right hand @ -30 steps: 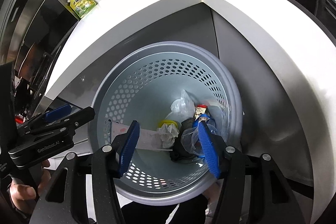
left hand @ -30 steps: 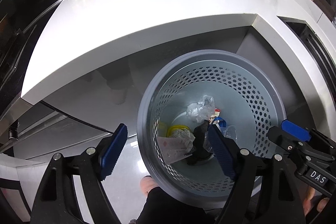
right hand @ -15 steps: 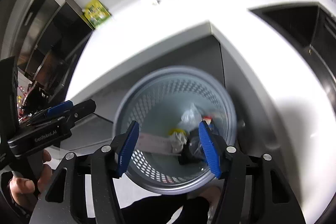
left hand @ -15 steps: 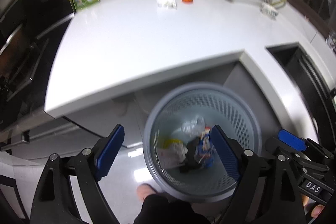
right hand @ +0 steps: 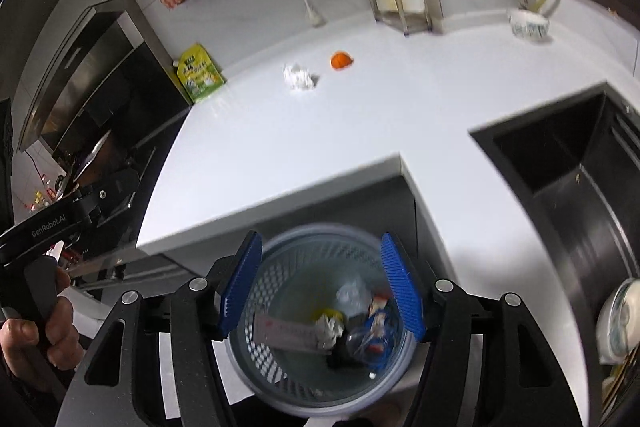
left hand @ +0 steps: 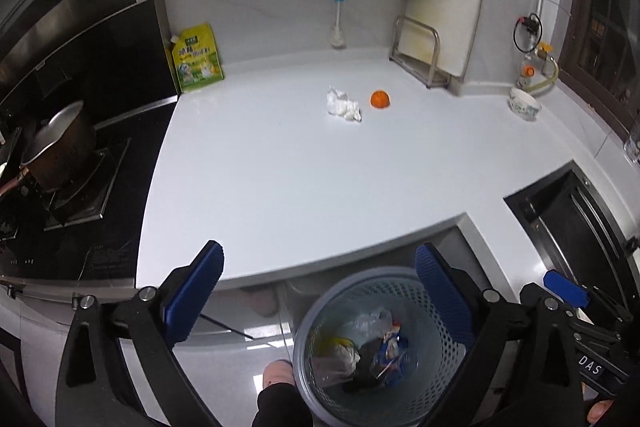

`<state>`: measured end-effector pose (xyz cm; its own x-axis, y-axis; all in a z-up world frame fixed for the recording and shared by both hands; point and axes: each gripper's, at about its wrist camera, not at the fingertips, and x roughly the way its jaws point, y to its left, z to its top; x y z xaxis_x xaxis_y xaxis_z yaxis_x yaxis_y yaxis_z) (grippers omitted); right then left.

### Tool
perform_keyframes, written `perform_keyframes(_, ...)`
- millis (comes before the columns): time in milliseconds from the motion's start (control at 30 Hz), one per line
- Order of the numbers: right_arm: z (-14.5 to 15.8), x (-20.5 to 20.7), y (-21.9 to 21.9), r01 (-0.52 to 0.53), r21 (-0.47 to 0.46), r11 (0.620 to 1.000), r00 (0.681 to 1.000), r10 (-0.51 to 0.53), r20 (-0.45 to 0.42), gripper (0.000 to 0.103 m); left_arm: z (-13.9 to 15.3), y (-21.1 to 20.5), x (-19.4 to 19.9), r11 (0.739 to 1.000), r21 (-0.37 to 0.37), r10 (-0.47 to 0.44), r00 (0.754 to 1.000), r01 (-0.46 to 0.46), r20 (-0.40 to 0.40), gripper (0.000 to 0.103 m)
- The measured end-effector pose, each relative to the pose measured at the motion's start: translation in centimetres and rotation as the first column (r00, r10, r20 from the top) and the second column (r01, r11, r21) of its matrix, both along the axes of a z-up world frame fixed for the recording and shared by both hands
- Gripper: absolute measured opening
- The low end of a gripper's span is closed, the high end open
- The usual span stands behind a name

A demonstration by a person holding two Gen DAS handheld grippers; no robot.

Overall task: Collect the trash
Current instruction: 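Move both tools back to the counter toward the white tissue and orange peel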

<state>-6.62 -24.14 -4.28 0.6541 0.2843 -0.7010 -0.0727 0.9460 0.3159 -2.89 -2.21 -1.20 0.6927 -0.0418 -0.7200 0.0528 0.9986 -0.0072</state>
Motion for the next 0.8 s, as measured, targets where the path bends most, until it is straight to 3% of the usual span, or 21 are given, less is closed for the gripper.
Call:
perform_keyframes(200, 2.0, 3.5, 0.7, 0.033, -0.035, 0.999, 0.996, -0.03, 0.079, 0.066, 1.2, 0.2, 3.4, 1.0, -0.003, -0.018, 1.0, 0.018, 0.024, 0.096)
perform_keyframes(433, 2.0, 9.8, 1.6, 0.092, -0.037, 0.995, 0.992, -0.088, 0.086, 0.07, 1.0, 0.7, 10.1, 0.997, -0.021, -0.072, 0.997, 0.073, 0.028, 0.097)
perform_keyframes(800, -2.6, 21.3, 1.3, 0.208, -0.094, 0.974, 0.978, -0.208, 0.014, 0.071, -5.4, -0.6, 24.3, 0.988, -0.052, -0.148, 0.988, 0.145, -0.05, 0.097)
